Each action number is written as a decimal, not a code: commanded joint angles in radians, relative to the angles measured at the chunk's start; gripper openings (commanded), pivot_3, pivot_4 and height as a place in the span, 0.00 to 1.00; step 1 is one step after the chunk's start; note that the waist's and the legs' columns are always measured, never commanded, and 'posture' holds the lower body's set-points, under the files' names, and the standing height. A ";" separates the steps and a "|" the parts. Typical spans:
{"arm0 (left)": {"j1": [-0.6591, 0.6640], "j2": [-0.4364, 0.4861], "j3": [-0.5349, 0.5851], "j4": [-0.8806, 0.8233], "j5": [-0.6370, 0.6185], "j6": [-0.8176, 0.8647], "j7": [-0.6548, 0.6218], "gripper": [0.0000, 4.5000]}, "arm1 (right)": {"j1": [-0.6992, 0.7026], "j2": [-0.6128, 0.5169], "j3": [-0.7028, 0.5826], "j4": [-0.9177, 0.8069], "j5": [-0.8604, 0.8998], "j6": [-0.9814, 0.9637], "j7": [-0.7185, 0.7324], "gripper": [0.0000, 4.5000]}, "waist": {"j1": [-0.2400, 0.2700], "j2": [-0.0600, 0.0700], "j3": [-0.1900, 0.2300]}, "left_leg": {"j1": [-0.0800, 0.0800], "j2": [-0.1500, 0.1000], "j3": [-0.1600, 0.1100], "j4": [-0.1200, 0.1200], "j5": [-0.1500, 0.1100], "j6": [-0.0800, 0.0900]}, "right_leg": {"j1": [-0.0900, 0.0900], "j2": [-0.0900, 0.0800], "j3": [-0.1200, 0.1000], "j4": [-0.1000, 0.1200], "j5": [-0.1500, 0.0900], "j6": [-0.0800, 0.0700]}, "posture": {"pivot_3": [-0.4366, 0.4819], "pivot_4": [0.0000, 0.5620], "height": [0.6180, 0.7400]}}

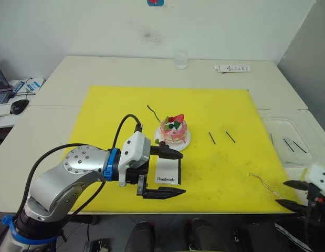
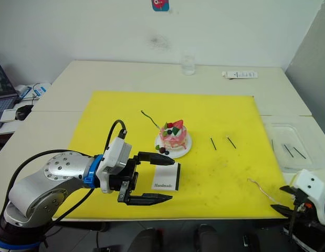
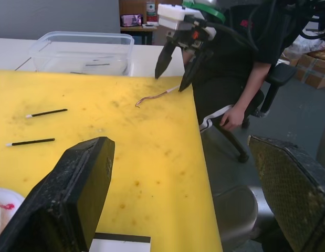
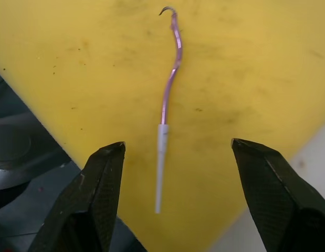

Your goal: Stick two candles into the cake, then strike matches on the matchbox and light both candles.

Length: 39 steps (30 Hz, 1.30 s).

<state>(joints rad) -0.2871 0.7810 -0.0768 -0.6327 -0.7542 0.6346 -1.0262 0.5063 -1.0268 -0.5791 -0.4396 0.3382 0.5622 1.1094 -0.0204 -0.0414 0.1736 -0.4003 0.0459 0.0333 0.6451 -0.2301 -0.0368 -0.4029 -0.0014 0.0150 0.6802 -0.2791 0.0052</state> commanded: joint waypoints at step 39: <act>0.015 -0.088 -0.102 -0.016 0.128 -0.066 0.042 1.00 | -0.504 -0.324 0.549 -0.136 0.061 0.622 -0.126 0.01 | -0.002 0.000 0.000 | -0.001 0.001 0.000 0.000 0.000 0.000 | -0.001 0.000 0.000 0.000 0.000 0.001 | 0.48 0.27 1.00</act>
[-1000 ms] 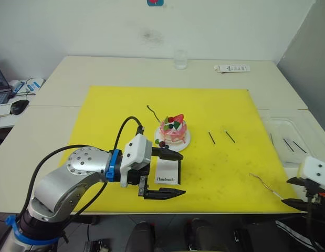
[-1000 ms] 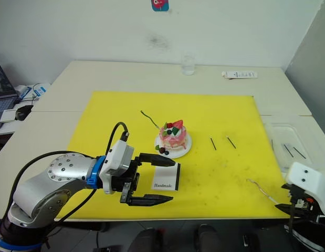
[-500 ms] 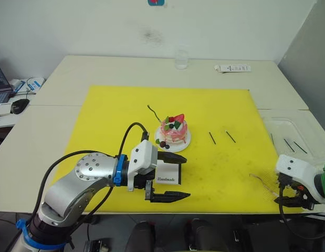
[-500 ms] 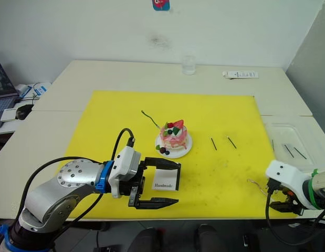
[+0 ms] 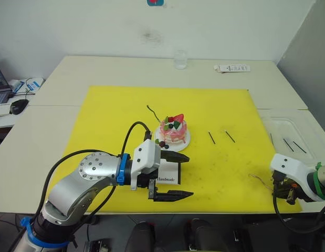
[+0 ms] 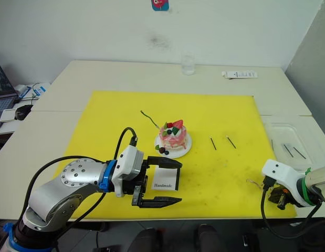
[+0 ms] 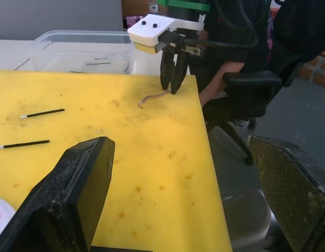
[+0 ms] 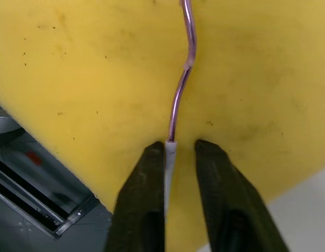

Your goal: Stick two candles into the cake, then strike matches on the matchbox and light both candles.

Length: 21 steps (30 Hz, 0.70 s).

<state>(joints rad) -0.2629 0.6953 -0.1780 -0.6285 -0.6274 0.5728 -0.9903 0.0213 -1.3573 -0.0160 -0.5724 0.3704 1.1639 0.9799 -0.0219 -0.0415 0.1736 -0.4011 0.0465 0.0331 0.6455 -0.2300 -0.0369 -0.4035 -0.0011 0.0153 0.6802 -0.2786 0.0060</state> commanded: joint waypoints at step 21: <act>0.166 -0.005 0.379 0.032 -0.037 -0.045 0.197 1.00 | -0.417 0.828 -0.091 -0.082 0.145 -0.384 -0.364 0.01 | -0.004 0.001 0.001 | -0.001 0.001 0.000 -0.001 0.000 0.000 | -0.001 0.001 0.001 0.001 0.000 0.000 | 0.48 0.27 1.00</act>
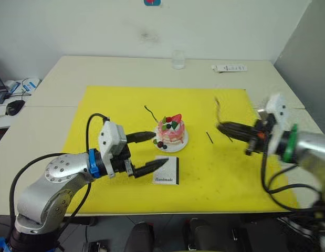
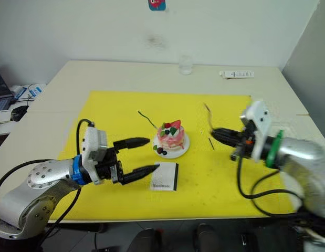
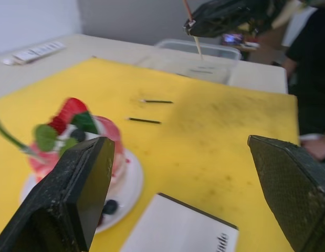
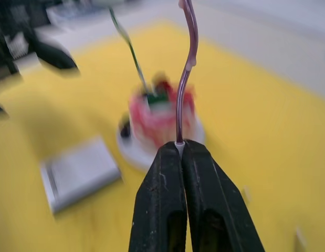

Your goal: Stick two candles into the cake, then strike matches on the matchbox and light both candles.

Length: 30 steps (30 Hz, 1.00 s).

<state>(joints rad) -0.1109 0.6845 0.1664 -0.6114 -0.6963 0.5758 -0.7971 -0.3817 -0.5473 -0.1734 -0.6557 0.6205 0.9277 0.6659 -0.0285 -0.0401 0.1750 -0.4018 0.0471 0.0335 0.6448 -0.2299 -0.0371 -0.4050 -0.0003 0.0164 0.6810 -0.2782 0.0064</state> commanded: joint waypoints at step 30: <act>0.008 0.026 0.035 0.074 -0.003 -0.023 -0.014 1.00 | 0.032 0.437 0.331 0.484 -0.423 -0.817 -0.227 0.01 | 0.001 -0.002 -0.001 | 0.001 0.001 0.000 0.000 0.000 0.000 | 0.000 -0.002 -0.001 0.001 0.002 -0.003 | 0.48 0.27 1.00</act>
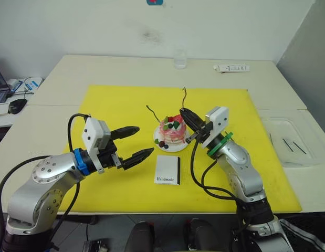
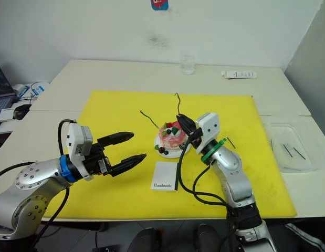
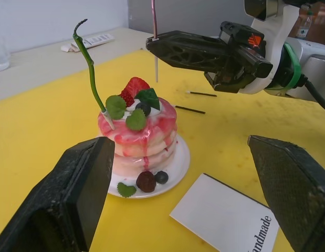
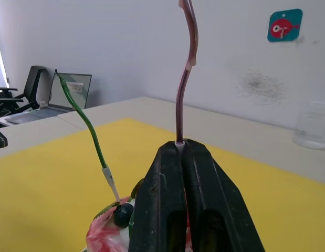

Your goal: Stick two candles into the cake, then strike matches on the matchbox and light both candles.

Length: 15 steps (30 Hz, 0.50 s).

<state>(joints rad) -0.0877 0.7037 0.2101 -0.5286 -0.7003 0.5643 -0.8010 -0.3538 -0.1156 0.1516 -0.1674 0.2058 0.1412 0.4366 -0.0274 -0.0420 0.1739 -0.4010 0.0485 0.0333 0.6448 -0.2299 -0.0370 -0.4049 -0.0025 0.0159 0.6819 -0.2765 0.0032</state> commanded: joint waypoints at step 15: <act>-0.038 0.008 -0.027 -0.010 0.002 -0.004 -0.013 1.00 | 0.031 0.013 0.016 0.067 -0.051 -0.106 -0.009 0.01 | -0.001 0.000 0.000 | 0.000 0.000 0.000 0.000 0.000 0.000 | 0.000 0.000 0.000 0.000 0.000 0.001 | 0.48 0.27 1.00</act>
<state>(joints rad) -0.1127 0.7039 0.1837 -0.5195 -0.6979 0.5644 -0.8159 -0.3264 -0.1076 0.1726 -0.0904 0.1572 0.0626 0.4328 -0.0282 -0.0420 0.1739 -0.4011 0.0486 0.0333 0.6447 -0.2299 -0.0371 -0.4049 -0.0026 0.0161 0.6819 -0.2769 0.0040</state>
